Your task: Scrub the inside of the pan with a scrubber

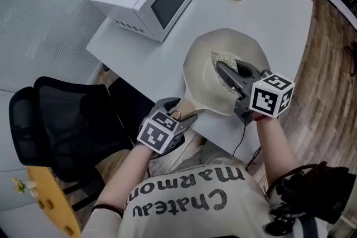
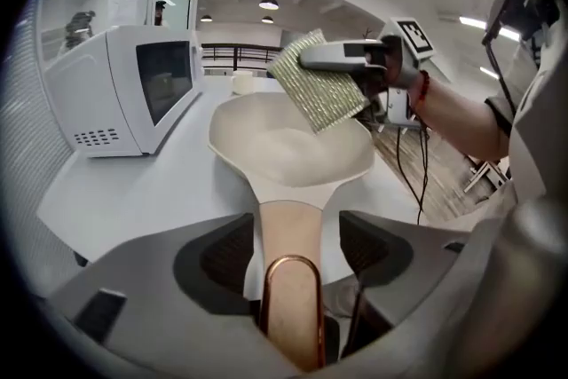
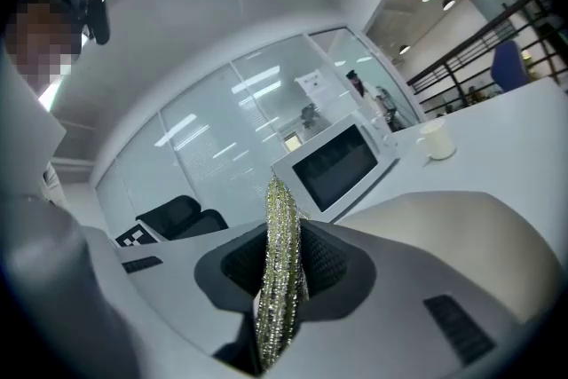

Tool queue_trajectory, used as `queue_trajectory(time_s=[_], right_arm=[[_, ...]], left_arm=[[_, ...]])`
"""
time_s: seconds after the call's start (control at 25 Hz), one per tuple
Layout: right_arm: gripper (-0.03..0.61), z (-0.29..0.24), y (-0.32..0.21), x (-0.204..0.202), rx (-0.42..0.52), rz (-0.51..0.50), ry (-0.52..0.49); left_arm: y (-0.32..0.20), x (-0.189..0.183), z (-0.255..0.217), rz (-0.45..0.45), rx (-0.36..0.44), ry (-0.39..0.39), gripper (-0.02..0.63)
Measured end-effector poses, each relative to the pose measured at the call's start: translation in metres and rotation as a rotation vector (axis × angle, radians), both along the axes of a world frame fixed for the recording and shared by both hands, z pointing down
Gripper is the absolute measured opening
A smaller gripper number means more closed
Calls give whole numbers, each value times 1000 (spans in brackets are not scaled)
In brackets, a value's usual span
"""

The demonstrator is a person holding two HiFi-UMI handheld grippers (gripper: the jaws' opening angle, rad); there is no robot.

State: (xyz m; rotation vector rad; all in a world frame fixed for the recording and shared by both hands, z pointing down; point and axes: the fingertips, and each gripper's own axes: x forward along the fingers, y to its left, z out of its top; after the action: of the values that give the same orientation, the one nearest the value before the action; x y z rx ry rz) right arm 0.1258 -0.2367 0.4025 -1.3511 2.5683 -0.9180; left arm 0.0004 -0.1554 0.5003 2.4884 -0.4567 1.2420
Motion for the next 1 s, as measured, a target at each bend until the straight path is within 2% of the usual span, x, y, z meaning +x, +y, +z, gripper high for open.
queue_trajectory(time_s=[0.08, 0.16, 0.24, 0.32, 0.4, 0.48, 0.6, 0.72, 1.0], right_arm=[[57, 8, -20, -19, 21, -100, 48], [57, 29, -32, -41, -1, -196, 82], [57, 54, -33, -63, -45, -289, 105], [57, 70, -26, -84, -66, -374, 114], [57, 75, -23, -99, -71, -405, 82], [58, 75, -28, -102, -74, -361, 25], [58, 76, -44, -101, -67, -289, -30], [58, 79, -60, -99, -60, -224, -69], [58, 80, -109, -56, -41, 73, -196]], left_arm=[[-1, 2, 11, 22, 6, -68, 318], [-4, 0, 20, 47, 34, -139, 318], [-4, -2, 27, 78, 64, -194, 276], [-2, -2, 29, 107, 83, -225, 272], [-3, -2, 29, 115, 97, -226, 264], [-4, -3, 27, 124, 109, -215, 218], [0, -4, 26, 202, 132, -233, 225], [2, -3, 28, 230, 139, -241, 225], [1, -4, 27, 265, 154, -254, 227]])
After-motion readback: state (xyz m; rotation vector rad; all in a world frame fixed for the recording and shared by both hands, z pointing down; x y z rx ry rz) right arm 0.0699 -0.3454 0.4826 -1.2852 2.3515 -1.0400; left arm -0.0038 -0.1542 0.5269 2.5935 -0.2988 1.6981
